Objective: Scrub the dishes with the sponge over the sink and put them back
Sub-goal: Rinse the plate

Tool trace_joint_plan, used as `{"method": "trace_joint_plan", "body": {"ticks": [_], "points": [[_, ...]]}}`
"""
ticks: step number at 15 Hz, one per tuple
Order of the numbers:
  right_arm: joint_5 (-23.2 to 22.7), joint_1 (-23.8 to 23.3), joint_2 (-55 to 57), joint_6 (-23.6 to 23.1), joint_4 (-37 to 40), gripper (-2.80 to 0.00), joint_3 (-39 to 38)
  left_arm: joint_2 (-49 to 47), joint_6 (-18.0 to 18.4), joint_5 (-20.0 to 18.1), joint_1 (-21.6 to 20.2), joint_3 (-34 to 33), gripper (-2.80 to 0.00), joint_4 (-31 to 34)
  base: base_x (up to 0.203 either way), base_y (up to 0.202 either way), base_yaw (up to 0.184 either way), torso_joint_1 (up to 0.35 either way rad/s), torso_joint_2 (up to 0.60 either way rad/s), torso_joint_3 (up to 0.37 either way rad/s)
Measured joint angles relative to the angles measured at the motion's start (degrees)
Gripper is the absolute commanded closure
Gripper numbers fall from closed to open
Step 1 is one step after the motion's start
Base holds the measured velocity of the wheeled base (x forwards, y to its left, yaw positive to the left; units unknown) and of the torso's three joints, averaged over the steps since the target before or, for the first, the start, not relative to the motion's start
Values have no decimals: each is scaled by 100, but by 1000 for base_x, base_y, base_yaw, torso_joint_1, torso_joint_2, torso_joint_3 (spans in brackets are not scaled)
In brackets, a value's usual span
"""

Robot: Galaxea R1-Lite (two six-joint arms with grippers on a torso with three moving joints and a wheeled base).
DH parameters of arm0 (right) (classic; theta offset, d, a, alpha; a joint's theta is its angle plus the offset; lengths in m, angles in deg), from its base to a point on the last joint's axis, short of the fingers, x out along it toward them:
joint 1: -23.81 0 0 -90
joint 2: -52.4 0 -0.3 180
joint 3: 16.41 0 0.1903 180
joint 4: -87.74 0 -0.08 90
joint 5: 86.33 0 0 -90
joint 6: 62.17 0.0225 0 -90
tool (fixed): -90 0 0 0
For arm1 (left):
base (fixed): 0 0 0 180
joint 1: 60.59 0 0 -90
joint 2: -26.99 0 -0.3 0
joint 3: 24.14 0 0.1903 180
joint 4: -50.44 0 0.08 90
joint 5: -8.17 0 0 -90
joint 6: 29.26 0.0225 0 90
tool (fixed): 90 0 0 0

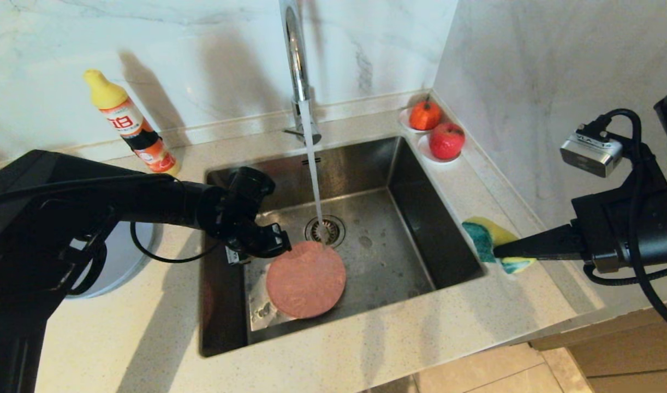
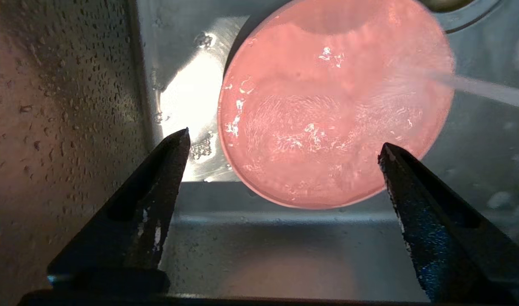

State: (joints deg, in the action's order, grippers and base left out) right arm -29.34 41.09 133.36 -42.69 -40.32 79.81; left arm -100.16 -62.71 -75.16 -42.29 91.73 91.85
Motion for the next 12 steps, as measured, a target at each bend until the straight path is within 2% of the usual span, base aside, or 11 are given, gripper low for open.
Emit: {"method": "trace_joint_plan", "body": {"ticks": [12], "points": [[-2,-28,0,0,-9,0,-33,-236,156,-33,41,94,-280,-5,0,0,0,0,0,0]]}}
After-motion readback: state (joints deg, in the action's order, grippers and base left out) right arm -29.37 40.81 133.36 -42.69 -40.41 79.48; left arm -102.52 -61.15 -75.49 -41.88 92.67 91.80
